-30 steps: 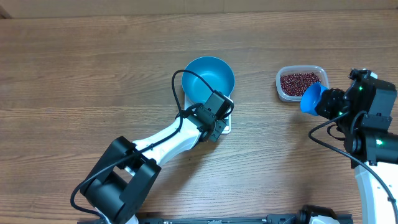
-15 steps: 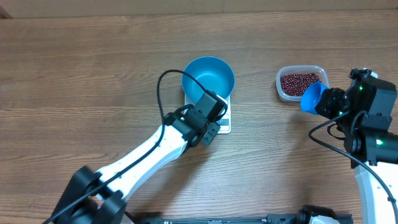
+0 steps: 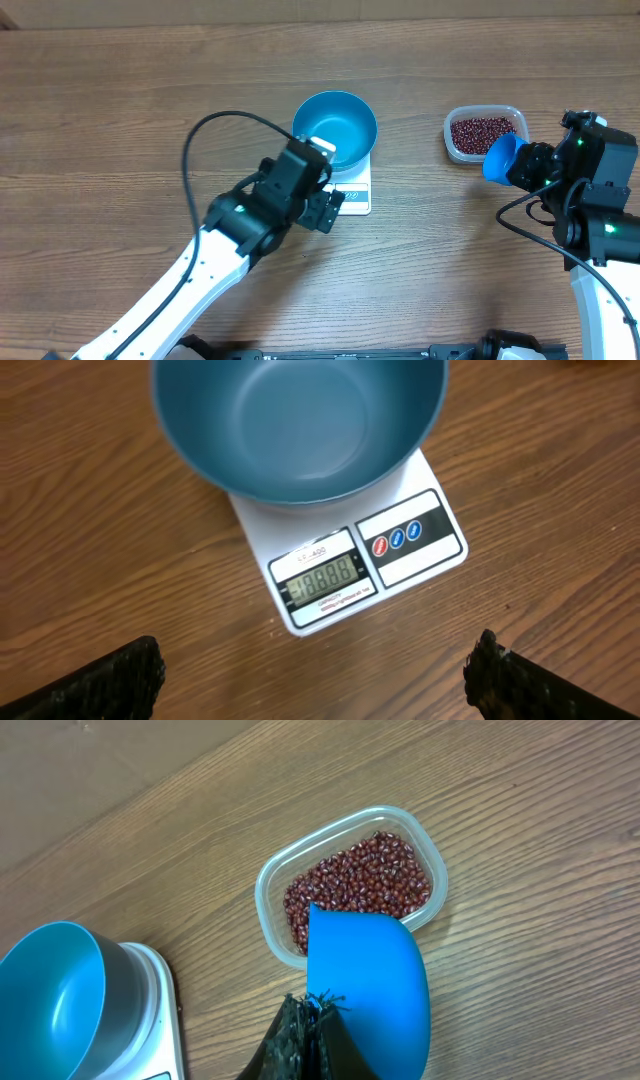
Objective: Scoop item into bowl and weigh 150g on scale
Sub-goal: 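Pull left gripper back from the scale buttons and hold it beside the scale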
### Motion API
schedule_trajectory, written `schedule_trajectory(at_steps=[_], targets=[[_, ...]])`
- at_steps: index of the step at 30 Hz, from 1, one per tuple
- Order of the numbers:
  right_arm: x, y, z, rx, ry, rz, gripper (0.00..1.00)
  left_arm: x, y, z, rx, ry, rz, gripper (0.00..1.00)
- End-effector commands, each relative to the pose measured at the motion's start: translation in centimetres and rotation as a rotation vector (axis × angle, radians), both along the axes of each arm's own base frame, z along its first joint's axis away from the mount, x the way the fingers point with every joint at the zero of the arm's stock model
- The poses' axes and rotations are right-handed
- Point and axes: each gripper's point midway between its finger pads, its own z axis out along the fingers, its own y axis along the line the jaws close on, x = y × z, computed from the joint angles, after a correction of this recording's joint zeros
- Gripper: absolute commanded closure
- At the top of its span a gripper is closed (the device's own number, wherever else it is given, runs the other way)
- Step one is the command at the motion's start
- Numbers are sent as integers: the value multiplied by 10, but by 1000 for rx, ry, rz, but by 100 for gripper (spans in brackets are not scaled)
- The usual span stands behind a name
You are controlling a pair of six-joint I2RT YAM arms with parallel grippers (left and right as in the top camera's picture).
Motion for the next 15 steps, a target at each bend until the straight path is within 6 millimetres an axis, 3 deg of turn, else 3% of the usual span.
schedule_trajectory(at_steps=[1, 8, 15], targets=[[3, -1, 10, -8, -27, 2, 96, -5, 10, 21, -48, -37, 39, 0], [3, -1, 10, -7, -27, 2, 96, -17, 18, 47, -80, -96, 22, 1], [3, -1, 10, -7, -27, 3, 96, -16, 17, 46, -74, -95, 16, 1]])
